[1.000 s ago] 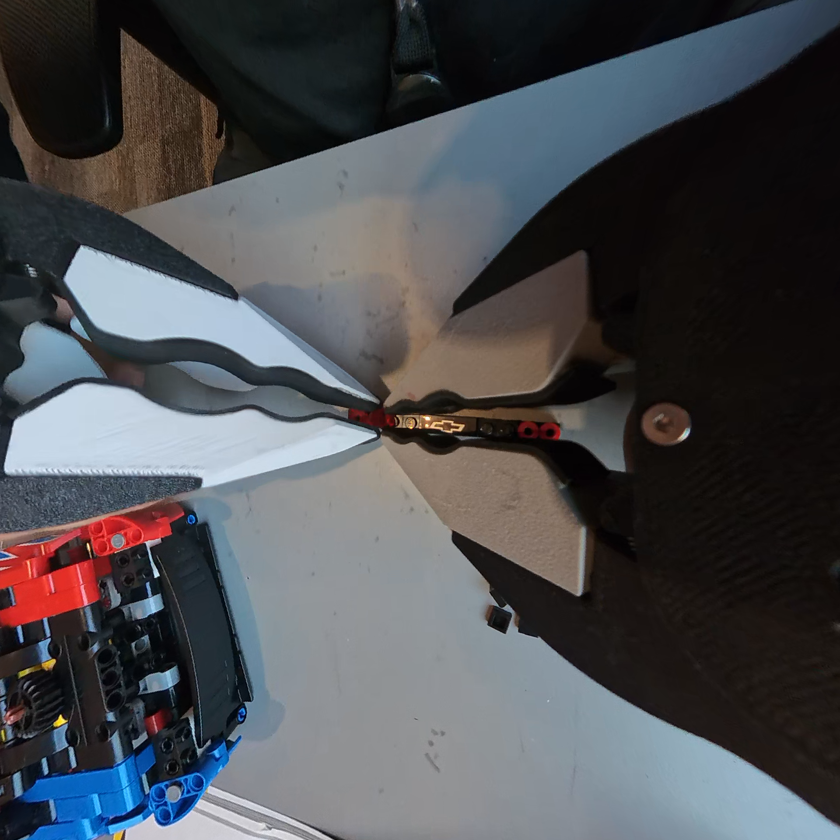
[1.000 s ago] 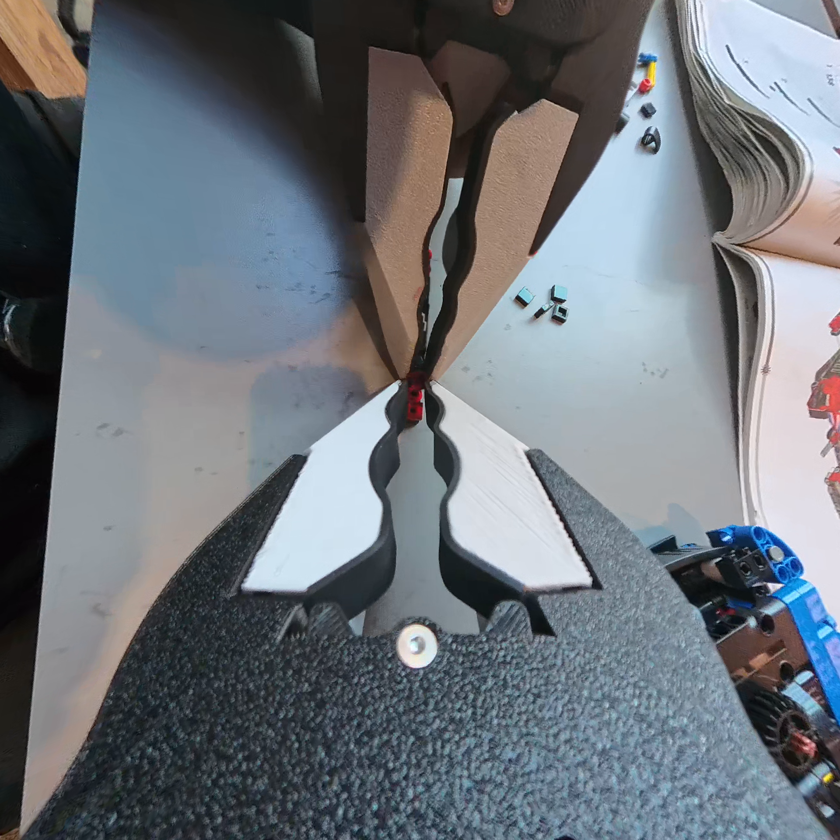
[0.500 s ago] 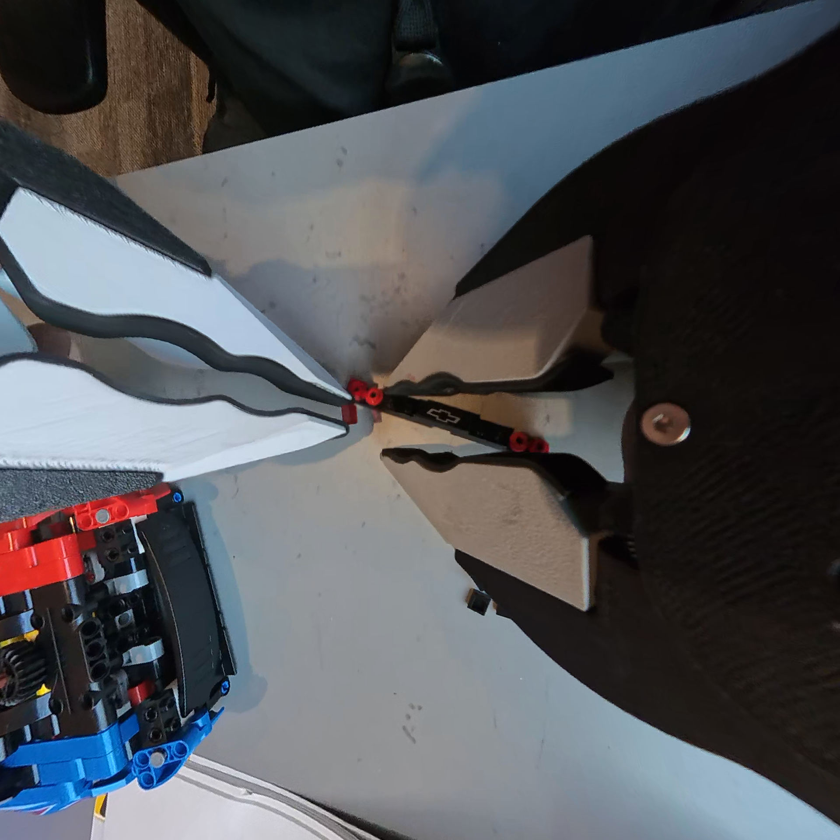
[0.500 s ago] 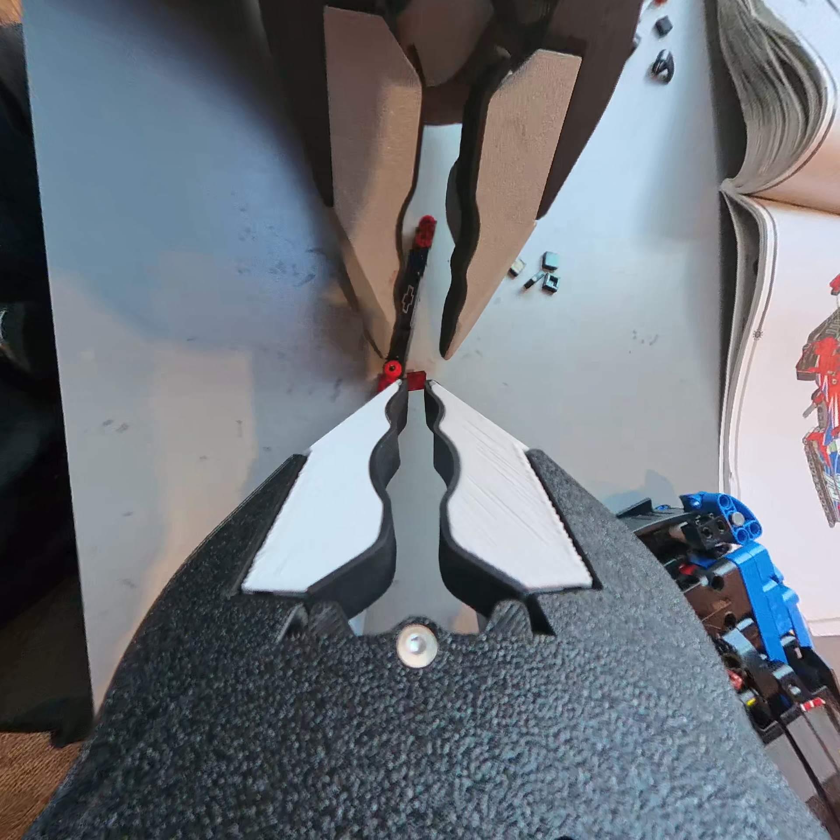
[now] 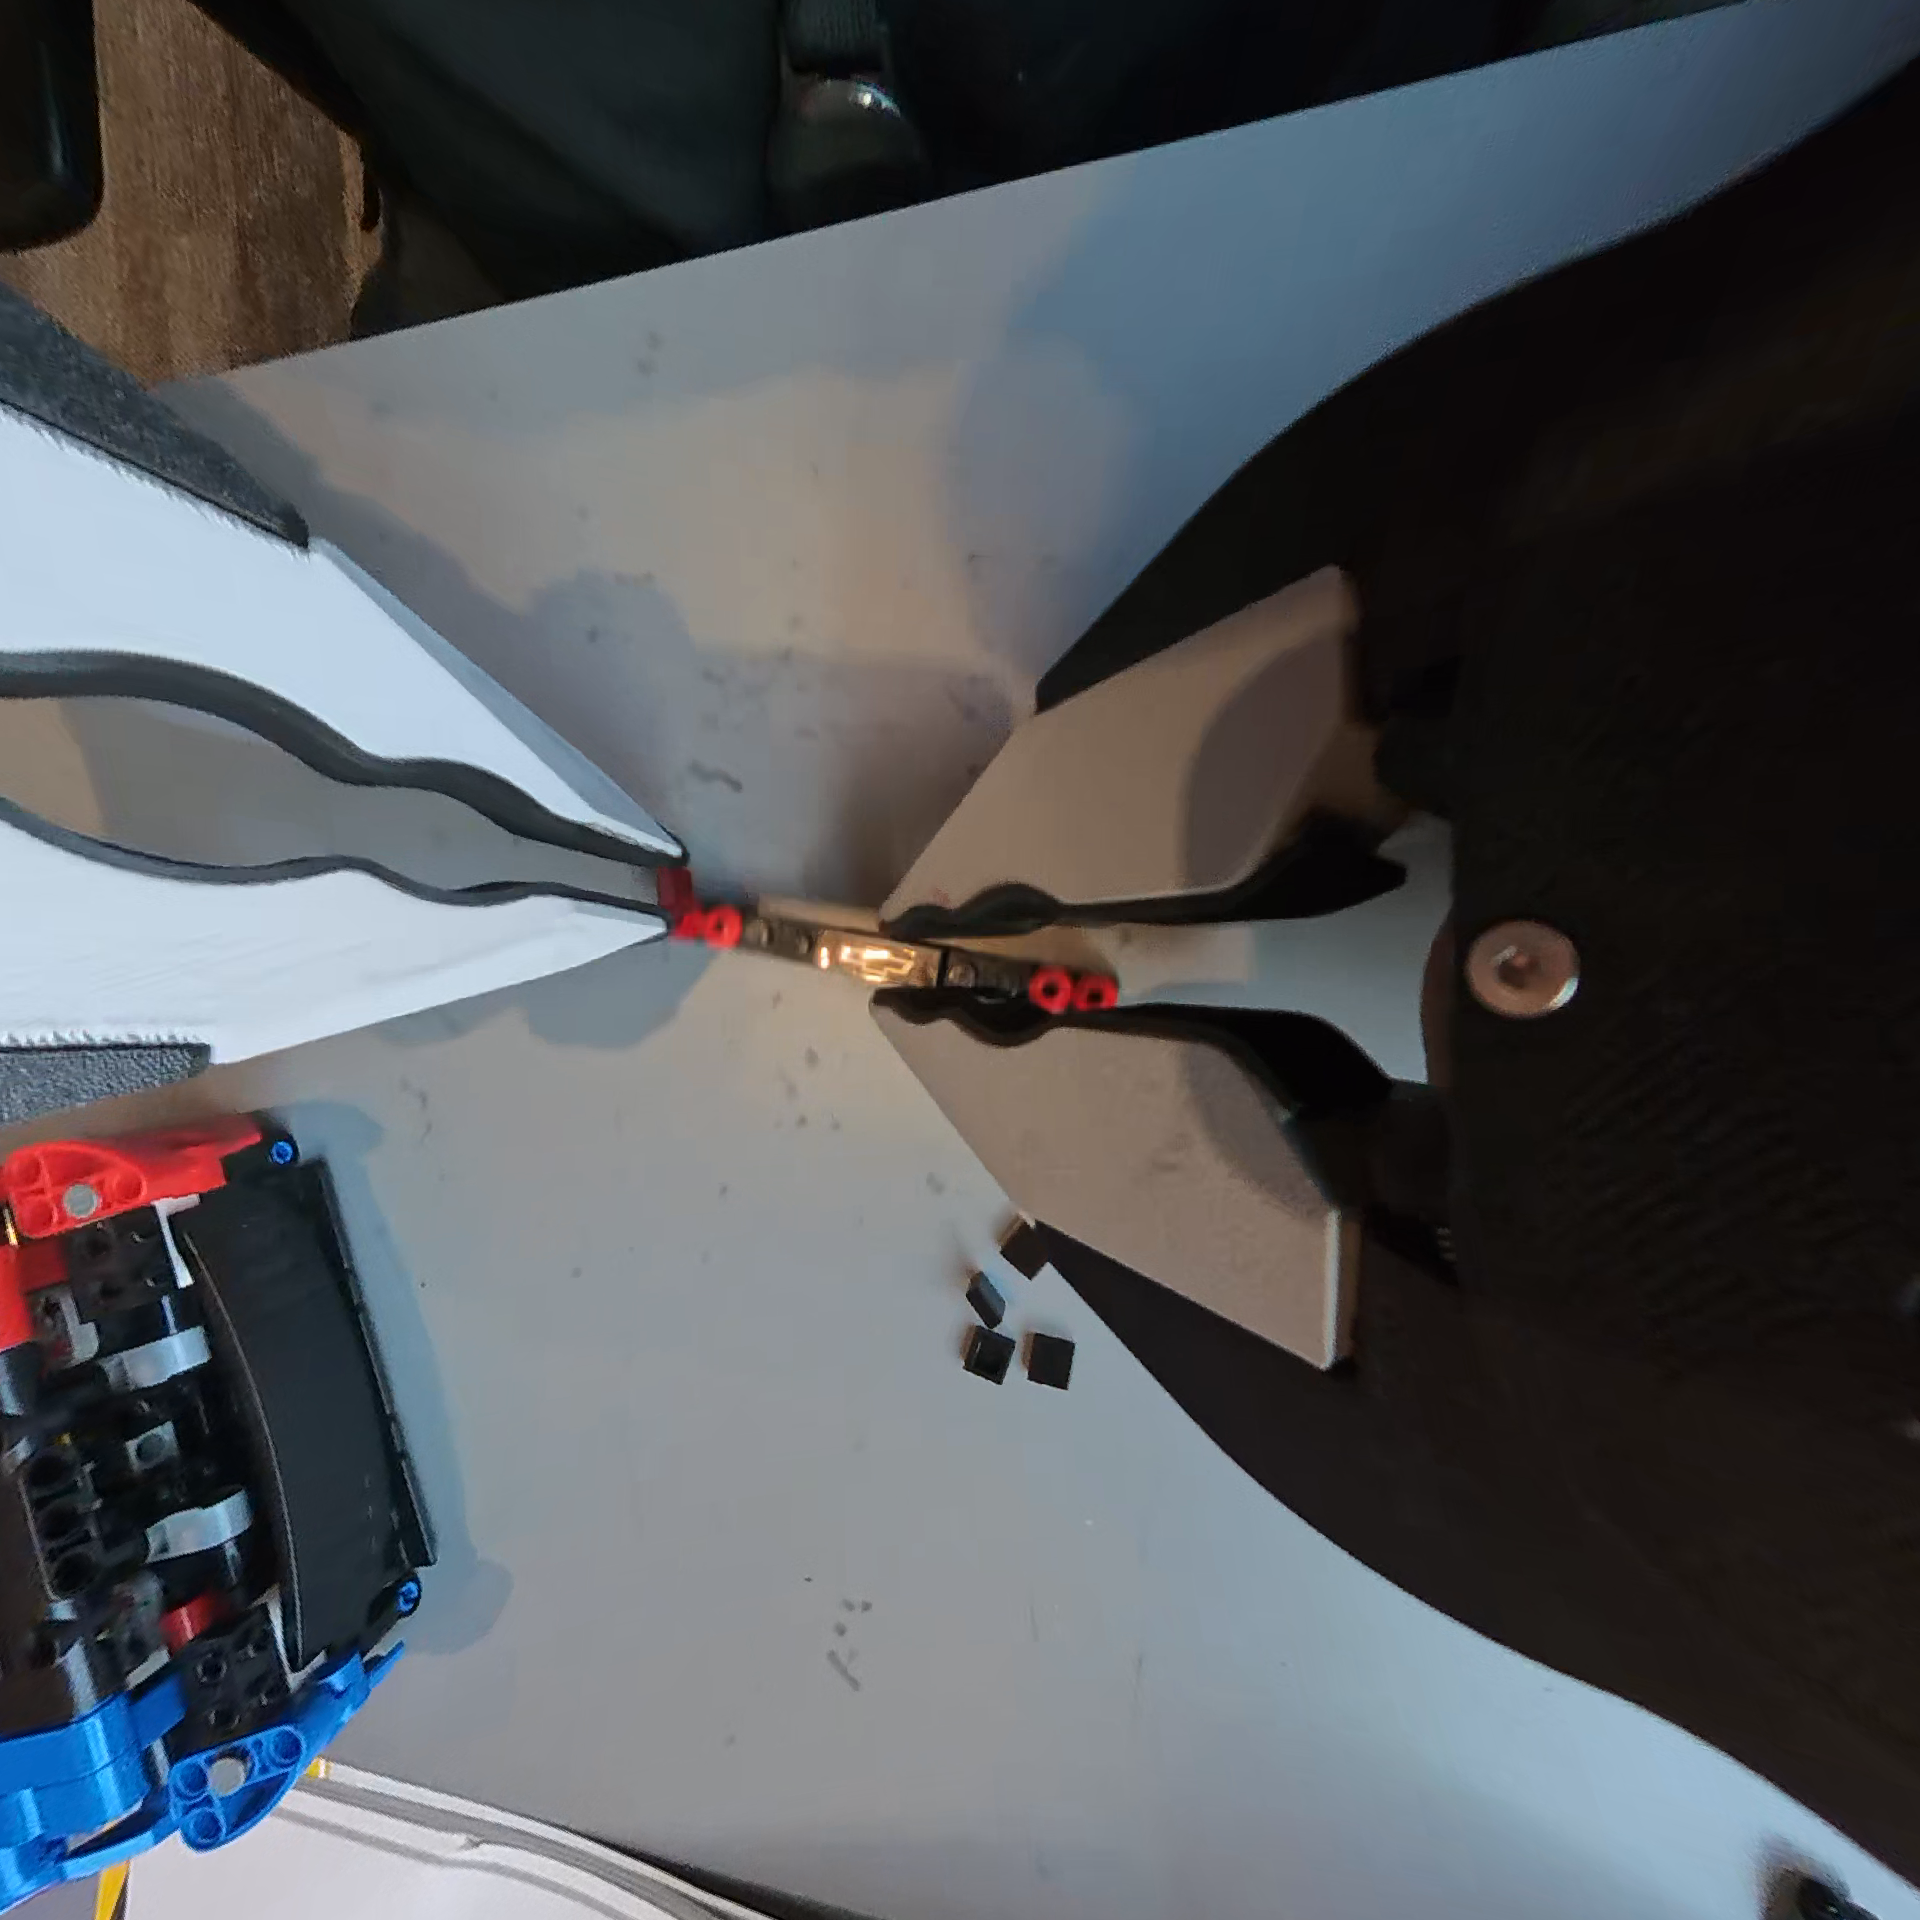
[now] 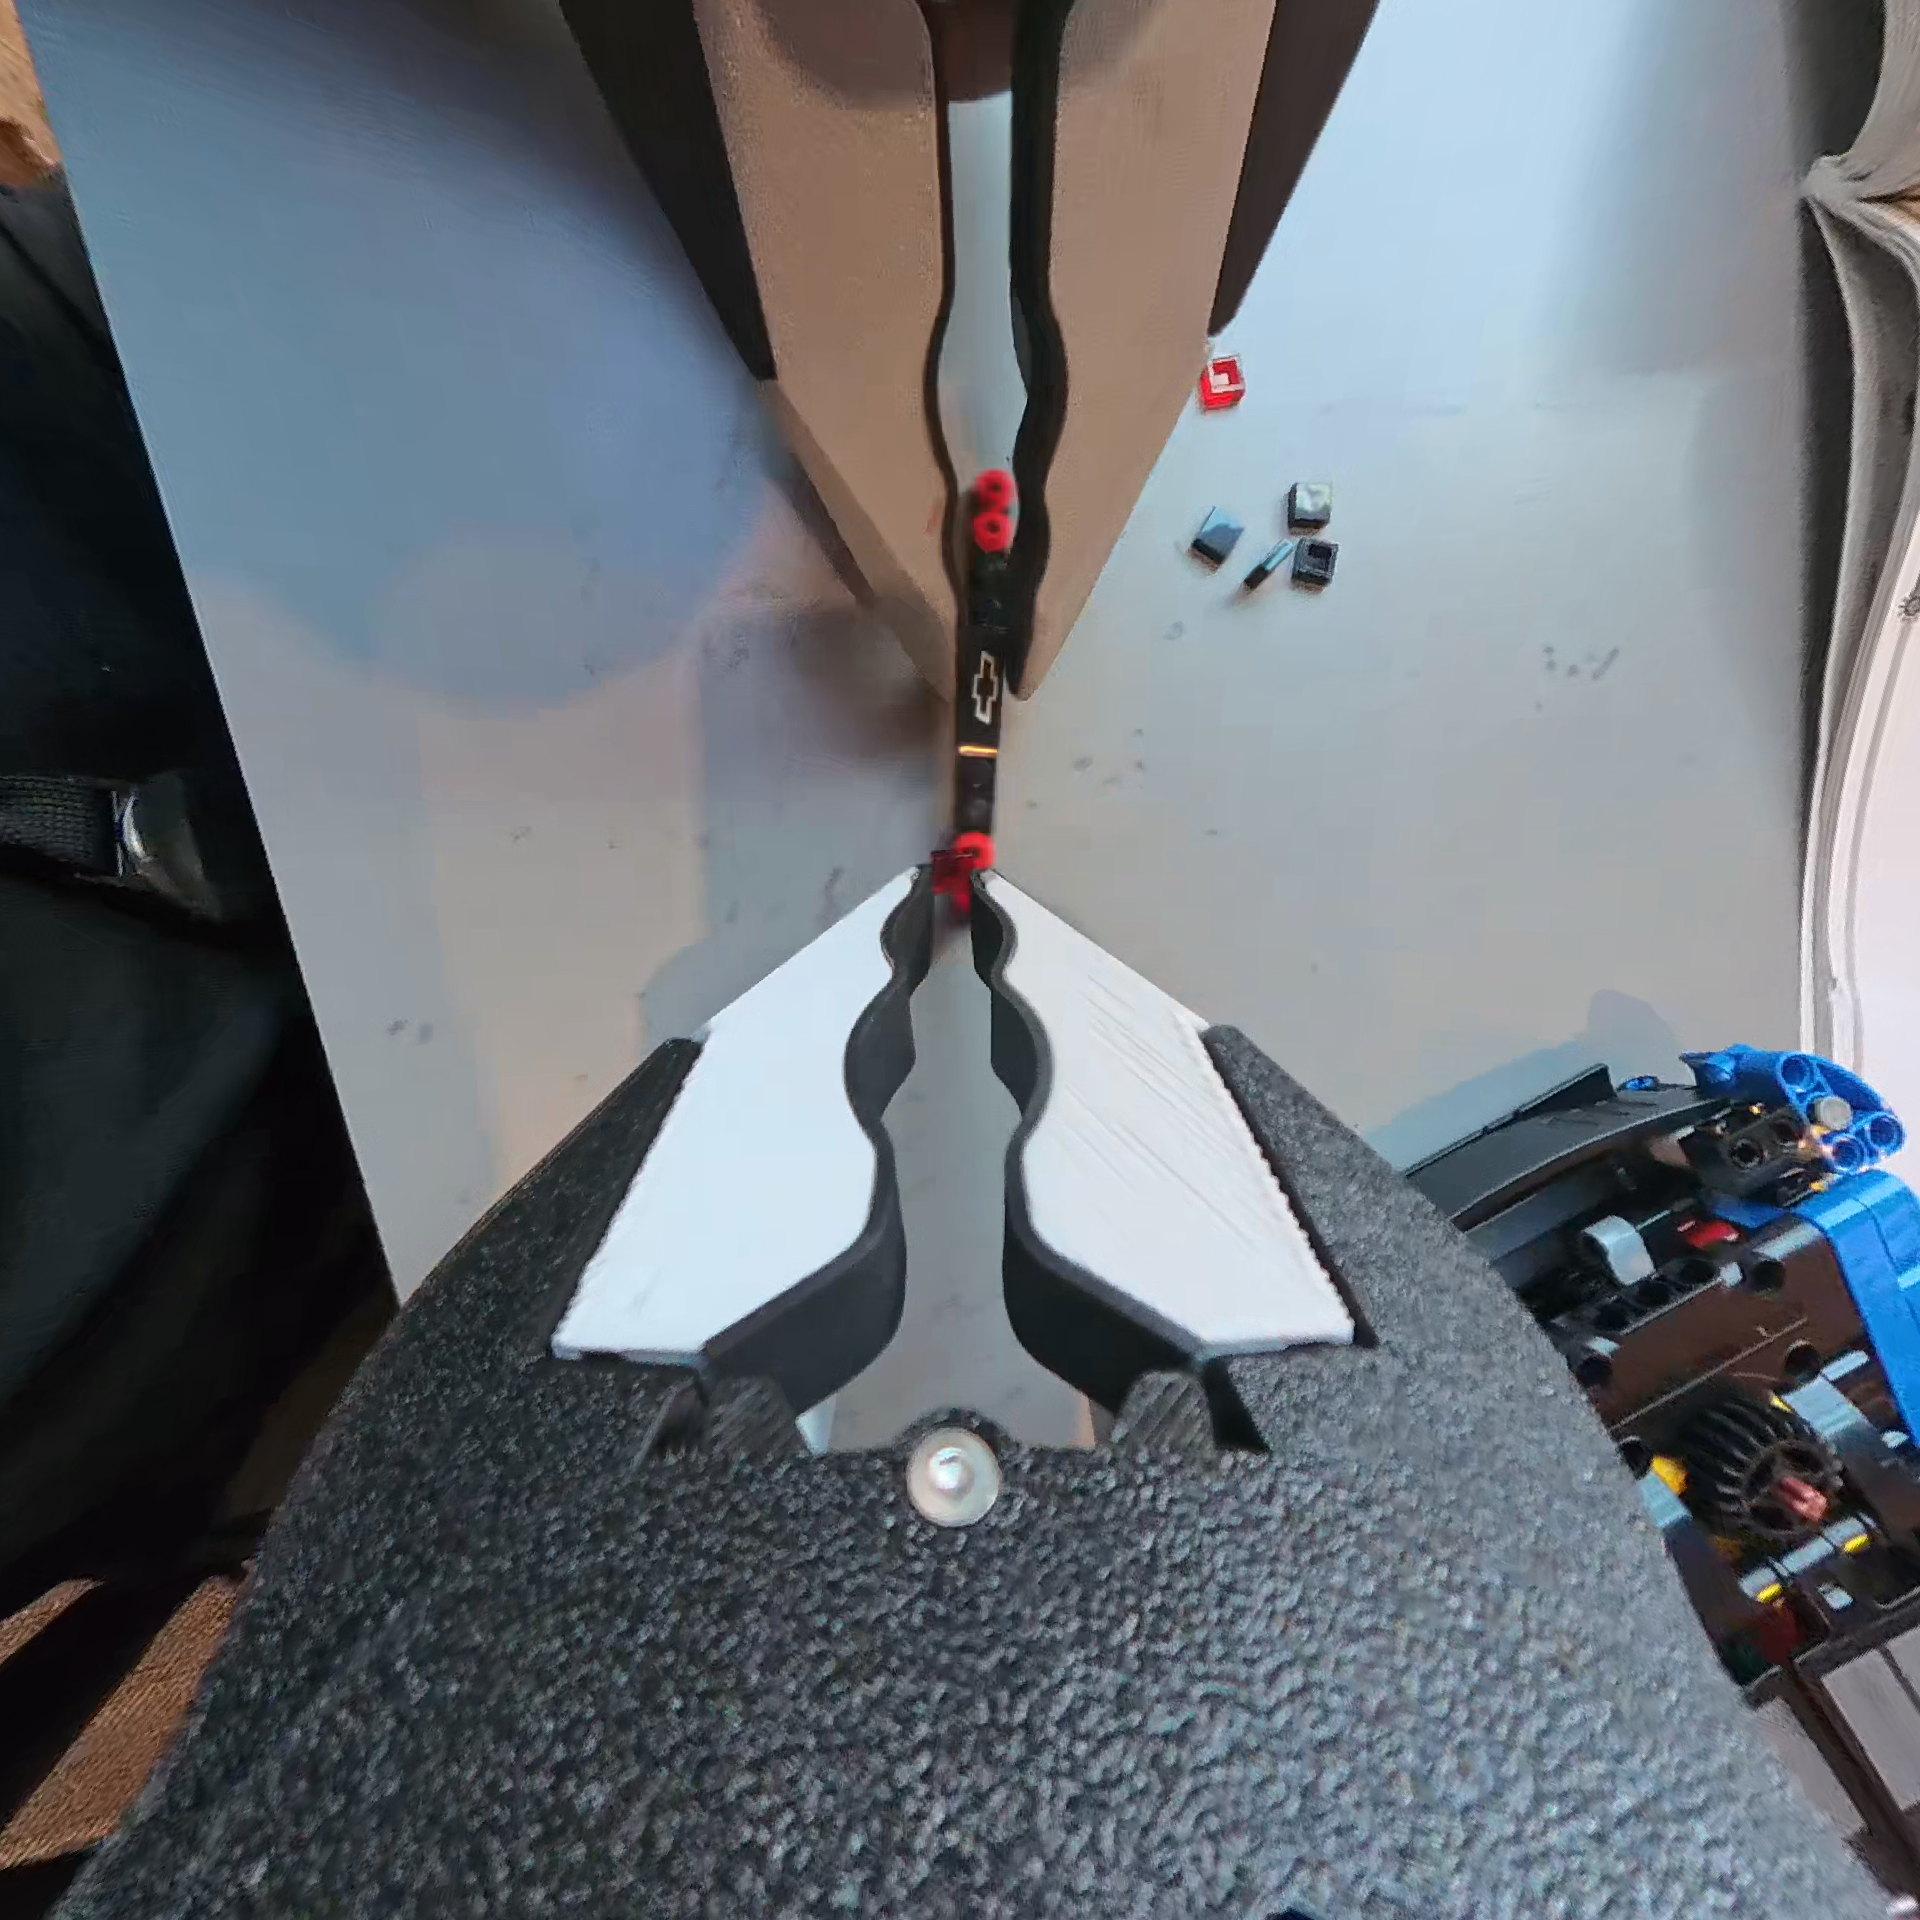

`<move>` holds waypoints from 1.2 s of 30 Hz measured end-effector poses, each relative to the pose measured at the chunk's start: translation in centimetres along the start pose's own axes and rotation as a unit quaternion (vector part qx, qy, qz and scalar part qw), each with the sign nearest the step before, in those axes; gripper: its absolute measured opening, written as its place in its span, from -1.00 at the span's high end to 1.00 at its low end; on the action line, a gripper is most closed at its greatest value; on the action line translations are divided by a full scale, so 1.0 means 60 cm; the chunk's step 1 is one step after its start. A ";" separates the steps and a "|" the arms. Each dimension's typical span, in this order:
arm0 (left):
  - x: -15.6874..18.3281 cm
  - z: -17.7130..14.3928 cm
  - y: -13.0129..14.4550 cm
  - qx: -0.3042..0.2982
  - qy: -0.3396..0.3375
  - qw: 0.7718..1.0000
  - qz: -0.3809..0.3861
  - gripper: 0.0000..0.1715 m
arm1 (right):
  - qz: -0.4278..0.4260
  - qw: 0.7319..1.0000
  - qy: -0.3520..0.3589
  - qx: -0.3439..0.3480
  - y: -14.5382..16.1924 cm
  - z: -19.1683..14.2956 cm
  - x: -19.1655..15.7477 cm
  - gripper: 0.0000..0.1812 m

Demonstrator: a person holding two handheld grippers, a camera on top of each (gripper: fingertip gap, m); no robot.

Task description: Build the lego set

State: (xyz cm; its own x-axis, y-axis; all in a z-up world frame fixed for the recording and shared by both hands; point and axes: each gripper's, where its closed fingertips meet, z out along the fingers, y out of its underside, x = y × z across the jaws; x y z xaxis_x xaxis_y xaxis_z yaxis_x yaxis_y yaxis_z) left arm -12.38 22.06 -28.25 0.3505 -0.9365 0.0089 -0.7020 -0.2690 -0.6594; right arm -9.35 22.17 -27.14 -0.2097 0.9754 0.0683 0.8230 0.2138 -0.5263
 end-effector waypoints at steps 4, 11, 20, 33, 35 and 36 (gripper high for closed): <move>0.006 0.006 -0.002 0.002 -0.002 1.000 -0.011 0.94 | -0.014 0.999 0.030 -0.033 0.007 0.000 0.009 0.94; 0.011 0.008 -0.005 0.010 0.003 1.000 -0.008 0.94 | -0.069 0.995 0.036 -0.056 0.006 0.005 0.008 0.94; 0.010 0.013 -0.009 0.021 0.000 1.000 -0.010 0.94 | -0.099 0.989 0.044 -0.100 0.015 0.006 0.015 0.93; 0.005 0.015 -0.012 0.036 -0.007 0.999 -0.023 0.94 | -0.201 0.964 0.008 -0.173 0.016 0.008 0.024 0.93; 0.004 0.015 -0.013 0.036 -0.007 0.999 -0.029 0.94 | -0.197 0.962 0.002 -0.191 0.016 0.008 0.024 0.93; 0.004 0.015 -0.013 0.037 -0.007 0.999 -0.037 0.94 | -0.190 0.962 -0.002 -0.198 0.017 0.008 0.024 0.93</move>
State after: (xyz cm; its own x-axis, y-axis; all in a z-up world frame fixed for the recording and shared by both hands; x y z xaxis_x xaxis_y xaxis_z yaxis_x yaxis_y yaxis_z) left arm -11.20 22.26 -28.40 0.4083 -0.9115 0.0492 -0.6262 -0.3190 -0.7114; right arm -9.06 23.75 -27.95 -0.5365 0.8228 0.1874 0.8230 0.5593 -0.0993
